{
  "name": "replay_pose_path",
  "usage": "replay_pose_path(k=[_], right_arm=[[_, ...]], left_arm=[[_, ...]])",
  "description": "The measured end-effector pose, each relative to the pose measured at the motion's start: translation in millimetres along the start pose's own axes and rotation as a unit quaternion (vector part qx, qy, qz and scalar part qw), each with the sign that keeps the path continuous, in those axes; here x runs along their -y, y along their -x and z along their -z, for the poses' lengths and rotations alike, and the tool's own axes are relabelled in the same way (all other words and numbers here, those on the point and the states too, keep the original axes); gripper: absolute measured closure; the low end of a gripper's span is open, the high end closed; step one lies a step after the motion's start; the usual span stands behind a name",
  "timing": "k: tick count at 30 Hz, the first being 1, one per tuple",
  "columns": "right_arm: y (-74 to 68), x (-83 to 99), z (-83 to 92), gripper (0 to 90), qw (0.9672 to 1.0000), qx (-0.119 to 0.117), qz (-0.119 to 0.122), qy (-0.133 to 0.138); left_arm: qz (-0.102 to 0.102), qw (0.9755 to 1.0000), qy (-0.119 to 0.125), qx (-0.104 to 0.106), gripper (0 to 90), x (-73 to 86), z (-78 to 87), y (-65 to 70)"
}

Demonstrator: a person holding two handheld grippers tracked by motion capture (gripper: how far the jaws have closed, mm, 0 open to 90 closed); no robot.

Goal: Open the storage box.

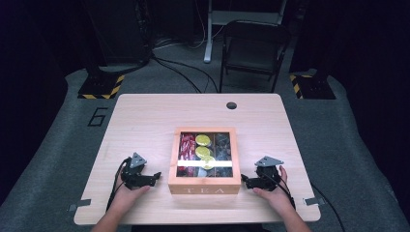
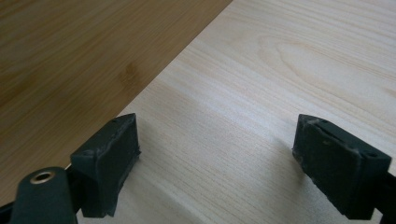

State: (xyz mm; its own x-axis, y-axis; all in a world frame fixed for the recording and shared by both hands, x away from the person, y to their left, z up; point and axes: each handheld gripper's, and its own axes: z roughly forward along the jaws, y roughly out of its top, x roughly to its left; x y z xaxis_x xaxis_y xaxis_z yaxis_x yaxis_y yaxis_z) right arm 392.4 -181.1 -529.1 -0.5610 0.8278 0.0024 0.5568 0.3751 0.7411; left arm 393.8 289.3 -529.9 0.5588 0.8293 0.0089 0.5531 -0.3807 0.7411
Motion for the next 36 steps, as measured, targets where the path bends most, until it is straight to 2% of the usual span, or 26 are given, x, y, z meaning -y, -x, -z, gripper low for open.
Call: replay_pose_path(k=[12,14,22,27,29,31,32,36], right_arm=[[-0.3,0.3,0.8,15.2,1.0,0.001,-0.001,-0.001],[-0.9,0.2,1.8,18.0,1.0,0.003,-0.008,-0.003],[1.5,0.0,5.1,26.5,0.9999,0.007,-0.008,-0.005],[4.6,-0.9,8.3,34.0,0.9998,0.007,-0.011,-0.012],[6.0,-1.7,10.5,34.7,0.9995,0.006,-0.022,-0.021],[8.7,-1.8,10.9,35.0,0.9996,0.002,-0.022,-0.02],[9.3,-2.3,12.2,35.6,0.9993,0.001,-0.032,-0.019],[9.8,-5.0,16.7,36.4,0.9994,0.001,-0.035,-0.007]], left_arm=[[0.005,1.0,0.001,-0.003,14.7,1.4,1.3,2.3],[0.006,1.0,0.001,-0.003,14.8,1.4,1.4,2.2],[0.008,1.0,0.003,-0.005,16.5,0.9,1.4,1.4],[0.019,0.9998,0.004,-0.004,21.1,0.6,3.1,-0.7],[0.023,0.9997,0.004,-0.007,24.6,0.2,3.7,-1.7],[0.029,0.9996,0.004,-0.005,26.8,-0.1,4.9,-2.4],[0.036,0.9993,-0.005,0.006,29.4,-1.3,7.6,-3.4],[0.043,0.999,-0.001,0.015,33.4,-3.2,10.8,-3.3]])
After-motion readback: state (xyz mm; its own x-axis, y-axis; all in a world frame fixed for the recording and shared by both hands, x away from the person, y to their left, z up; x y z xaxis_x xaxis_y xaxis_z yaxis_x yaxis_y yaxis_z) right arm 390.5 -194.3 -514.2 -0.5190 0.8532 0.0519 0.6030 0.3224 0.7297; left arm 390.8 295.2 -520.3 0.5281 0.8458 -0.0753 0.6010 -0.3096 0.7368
